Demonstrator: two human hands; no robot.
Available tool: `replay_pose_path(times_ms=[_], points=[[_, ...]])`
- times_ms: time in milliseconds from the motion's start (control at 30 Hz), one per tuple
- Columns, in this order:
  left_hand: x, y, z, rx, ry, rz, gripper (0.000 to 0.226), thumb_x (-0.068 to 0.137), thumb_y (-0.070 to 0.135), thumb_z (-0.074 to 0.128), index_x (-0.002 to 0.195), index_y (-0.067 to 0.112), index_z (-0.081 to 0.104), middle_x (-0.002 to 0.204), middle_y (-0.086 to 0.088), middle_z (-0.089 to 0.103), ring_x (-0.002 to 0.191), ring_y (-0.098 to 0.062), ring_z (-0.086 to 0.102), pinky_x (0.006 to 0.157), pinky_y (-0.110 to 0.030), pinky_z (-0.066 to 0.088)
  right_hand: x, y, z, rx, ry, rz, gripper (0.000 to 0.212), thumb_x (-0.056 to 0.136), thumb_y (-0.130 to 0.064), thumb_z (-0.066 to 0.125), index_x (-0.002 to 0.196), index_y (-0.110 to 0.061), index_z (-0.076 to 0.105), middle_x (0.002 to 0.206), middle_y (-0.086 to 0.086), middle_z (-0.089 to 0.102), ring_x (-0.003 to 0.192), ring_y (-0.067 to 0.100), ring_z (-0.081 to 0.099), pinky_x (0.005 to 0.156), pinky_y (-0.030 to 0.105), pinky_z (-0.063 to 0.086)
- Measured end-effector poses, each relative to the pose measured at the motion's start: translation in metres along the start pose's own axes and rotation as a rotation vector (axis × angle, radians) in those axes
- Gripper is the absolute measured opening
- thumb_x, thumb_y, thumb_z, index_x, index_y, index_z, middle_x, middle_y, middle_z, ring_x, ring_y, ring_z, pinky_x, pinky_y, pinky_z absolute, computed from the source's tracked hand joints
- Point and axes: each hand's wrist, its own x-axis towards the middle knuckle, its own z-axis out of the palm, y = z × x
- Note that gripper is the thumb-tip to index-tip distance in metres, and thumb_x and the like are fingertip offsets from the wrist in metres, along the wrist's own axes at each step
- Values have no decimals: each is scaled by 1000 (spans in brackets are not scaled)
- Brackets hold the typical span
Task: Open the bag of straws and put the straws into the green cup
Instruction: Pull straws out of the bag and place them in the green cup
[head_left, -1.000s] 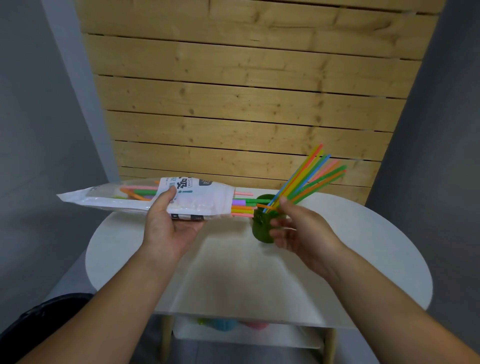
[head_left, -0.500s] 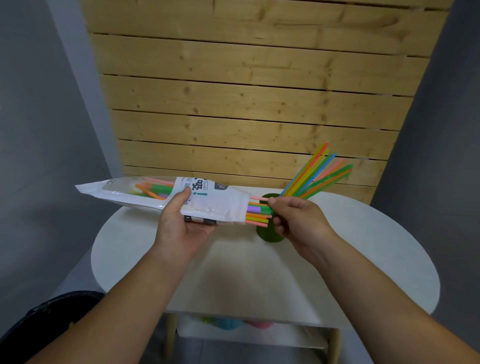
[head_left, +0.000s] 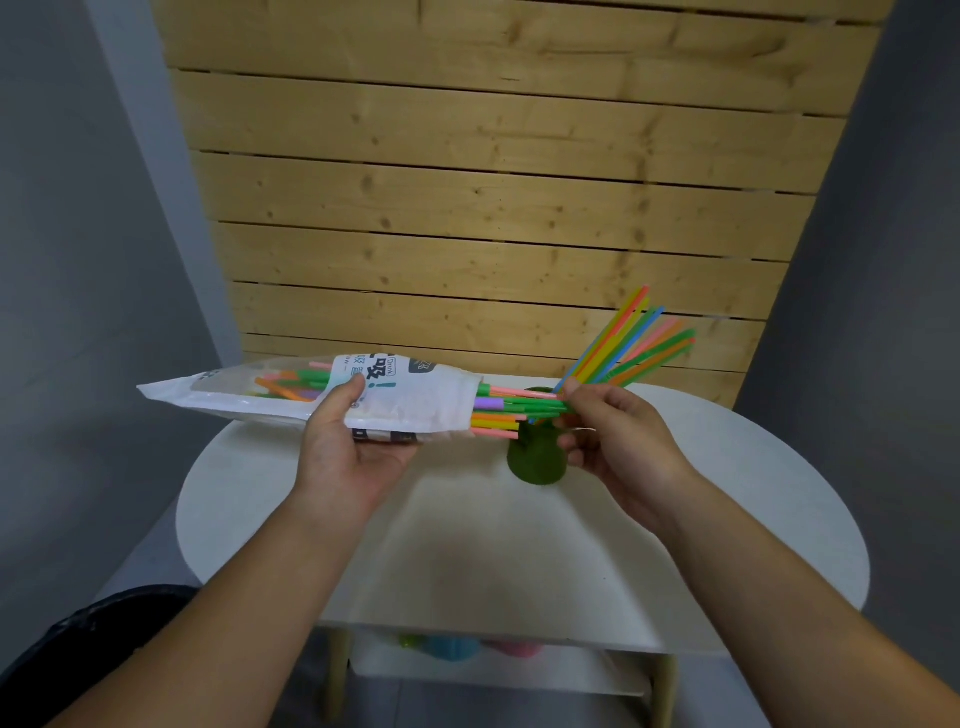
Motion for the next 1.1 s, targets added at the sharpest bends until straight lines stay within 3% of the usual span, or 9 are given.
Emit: replay_pose_path(times_ms=[167,267,400,500,633,700,767,867,1100], points=[[0,9,1,-61,14,19,31,94,16,65,125,12,64,112,-12,77,102,-32,74,76,-53,61,-7,12,4,-84,92,42,60,83,-67,59,112,-14,62,88,9,67,65,19,58,55,30,43],[1,13,1,-73,-3,23,34,94,17,65,128,13,63,117,-12,76,108,-32,72,82,-55,60,-15,26,21,-59,-20,119,65,80,-73,54,112,-16,64,87,7,62,63,15,57,55,29,42],[-3,4,4,-37,-24,3,32,94,18,65,125,13,64,118,-12,76,106,-32,73,84,-57,58,-11,26,47,160,7,68,59,89,-62,54,113,-9,62,78,4,46,55,12,43,51,28,40],[-6,-2,5,-27,-26,-11,31,94,18,65,125,12,65,115,-12,76,99,-30,75,82,-56,59,-9,19,55,160,96,-16,35,96,-52,50,109,-24,66,63,-3,41,52,10,39,51,28,36],[-5,-4,4,-30,-10,-12,33,94,17,65,127,12,64,112,-12,77,102,-31,75,73,-51,61,-10,10,54,233,132,-90,28,101,-39,49,108,-22,70,57,-10,53,49,4,48,50,23,39],[-3,-3,3,-39,-2,-13,34,94,17,65,128,12,63,112,-13,77,103,-32,74,70,-50,61,-9,7,51,227,161,-106,27,101,-36,50,100,-20,71,55,-8,49,47,5,46,51,23,38],[-1,-2,2,-42,-1,-12,36,94,17,65,130,12,63,113,-13,77,105,-32,73,73,-52,61,-8,5,48,202,188,-118,25,100,-35,53,94,-20,72,60,-1,45,53,9,44,56,26,41],[0,-2,1,-46,-5,-15,38,94,17,64,132,11,61,115,-14,76,106,-34,73,79,-55,60,-6,3,40,156,231,-136,25,96,-35,59,88,-15,72,63,2,54,58,12,52,65,28,48],[2,-4,-2,-50,4,-18,38,94,17,65,131,11,61,115,-15,76,105,-35,73,76,-56,60,-8,-1,26,204,180,-122,22,96,-29,61,90,-9,68,60,2,59,54,10,56,58,25,49]])
